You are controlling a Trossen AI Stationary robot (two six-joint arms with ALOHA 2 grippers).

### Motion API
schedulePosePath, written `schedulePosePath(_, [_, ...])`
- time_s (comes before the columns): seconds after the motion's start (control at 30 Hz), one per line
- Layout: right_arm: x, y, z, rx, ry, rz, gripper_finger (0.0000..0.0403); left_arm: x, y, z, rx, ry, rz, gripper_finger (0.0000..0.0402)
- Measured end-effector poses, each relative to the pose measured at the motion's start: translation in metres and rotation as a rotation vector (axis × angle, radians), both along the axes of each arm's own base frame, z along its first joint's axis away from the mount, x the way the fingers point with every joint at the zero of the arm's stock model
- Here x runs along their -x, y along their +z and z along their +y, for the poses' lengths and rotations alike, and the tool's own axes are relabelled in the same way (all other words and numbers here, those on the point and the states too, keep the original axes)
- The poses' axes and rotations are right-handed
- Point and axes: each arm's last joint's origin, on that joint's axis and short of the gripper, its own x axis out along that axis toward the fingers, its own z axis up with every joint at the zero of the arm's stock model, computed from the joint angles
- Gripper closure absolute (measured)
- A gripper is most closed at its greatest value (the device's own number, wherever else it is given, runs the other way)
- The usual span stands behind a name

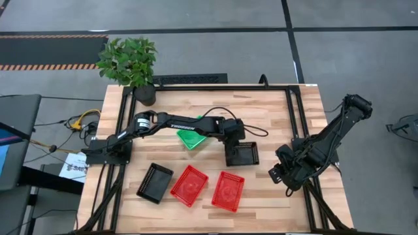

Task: Stack baskets by color
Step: Stack the right black bin on top of the left black bins

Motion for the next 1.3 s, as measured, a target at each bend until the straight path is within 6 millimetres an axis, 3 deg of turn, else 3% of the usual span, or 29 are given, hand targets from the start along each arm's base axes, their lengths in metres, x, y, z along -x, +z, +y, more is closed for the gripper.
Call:
schedulePosePath(0.2, [0.0,0.0,0.0,0.0,0.0,0.0,0.0233,-0.006,0.027,0.001,0.019,0.098,-0.047,0.0401])
schedulePosePath(0.33, [0.0,0.0,0.0,0.0,0.0,0.0,0.0233,-0.006,0.059,0.002,0.023,0.132,-0.046,0.0401])
schedulePosePath(0.6, [0.0,0.0,0.0,0.009,0.016,0.001,0.0233,0.015,0.122,0.011,-0.068,0.228,0.031,0.0401])
schedulePosePath(0.77, [0.0,0.0,0.0,0.019,0.036,0.0,0.0233,0.05,0.158,0.016,-0.019,0.305,0.057,0.0401])
schedulePosePath(0.93, [0.0,0.0,0.0,0.025,0.043,0.003,0.0233,0.091,0.193,0.009,-0.056,0.385,0.113,0.0401])
schedulePosePath(1.13, [0.0,0.0,-0.001,0.028,0.048,0.005,0.0233,0.149,0.23,-0.025,-0.083,0.567,0.168,0.0401])
schedulePosePath(1.3, [0.001,0.0,-0.001,0.034,0.048,0.012,0.0233,0.185,0.249,-0.062,-0.007,0.661,0.05,0.0401])
